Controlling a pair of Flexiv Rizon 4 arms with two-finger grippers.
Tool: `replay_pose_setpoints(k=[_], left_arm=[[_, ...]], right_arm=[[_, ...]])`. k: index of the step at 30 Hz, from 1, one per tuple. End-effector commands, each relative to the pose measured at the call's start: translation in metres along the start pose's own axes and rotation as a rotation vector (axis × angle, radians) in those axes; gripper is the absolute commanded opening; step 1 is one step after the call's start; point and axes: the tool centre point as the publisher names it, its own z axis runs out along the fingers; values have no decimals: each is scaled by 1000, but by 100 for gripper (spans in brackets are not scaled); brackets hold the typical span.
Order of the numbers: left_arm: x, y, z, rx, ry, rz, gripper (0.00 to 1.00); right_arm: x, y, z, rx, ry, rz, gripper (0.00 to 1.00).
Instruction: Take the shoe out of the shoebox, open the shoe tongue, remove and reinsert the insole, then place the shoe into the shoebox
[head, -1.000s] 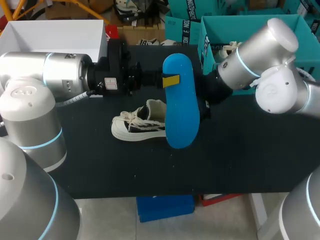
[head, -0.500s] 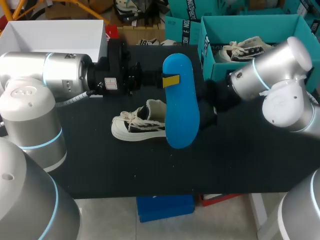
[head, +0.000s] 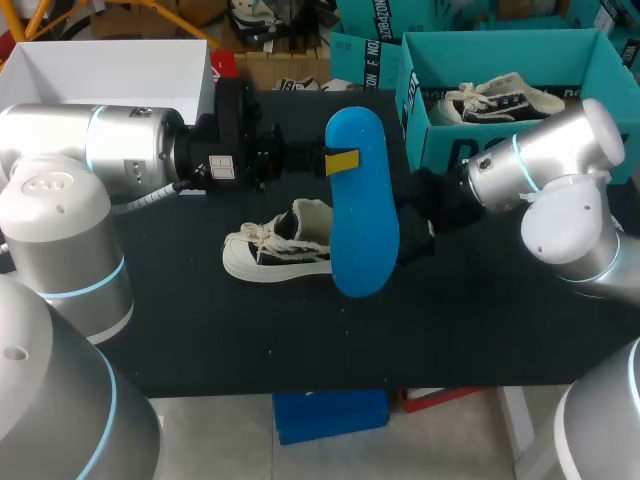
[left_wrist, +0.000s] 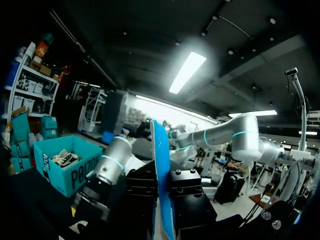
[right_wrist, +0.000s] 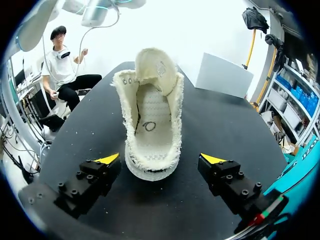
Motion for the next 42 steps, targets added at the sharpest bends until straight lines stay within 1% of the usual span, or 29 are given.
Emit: replay_pose_setpoints(k=[1,5,10,12,14,18,21,22,24,25,26,27,29,31,36,39,42], left_arm=[[1,1,2,3,-7,1,0],[1,1,2,3,-7,1,0],[1,1,2,3,-7,1,0],[1,1,2,3,-7,1,0],[1,1,2,3,-7,1,0],[1,1,2,3,-7,1,0],[1,1,2,3,-7,1,0],[1,1,2,3,-7,1,0],[1,1,2,3,-7,1,0],[1,1,2,3,-7,1,0],[1,1,2,3,-7,1,0],[1,1,2,3,-7,1,0],[1,1,2,3,-7,1,0],[1,1,2,3,-7,1,0],[1,1,2,3,-7,1,0],[1,1,2,3,-7,1,0],[1,1,2,3,-7,1,0]], right_arm=[[-1,-2,4,-10,-2,2,100],[-1,-2,4,-7,-2,1,100],[-3,3,-5,80,21,-3,100],[-4,4,-9,153,40,-4,100],[-6,7,-13,180,45,-2,100],[-8,13,-18,294,77,1,100],[-10,17,-20,351,96,1,100],[-11,18,-20,392,111,2,100],[-13,20,-20,429,123,6,100],[-14,22,-20,475,135,9,100],[-15,23,-19,500,143,7,100],[-17,26,-18,503,143,5,100],[-18,29,-17,545,153,0,100],[-21,32,-16,551,153,-3,100],[-26,40,-16,602,154,-11,100],[-29,44,-15,642,158,-7,100],[-31,49,-14,699,164,-5,100]])
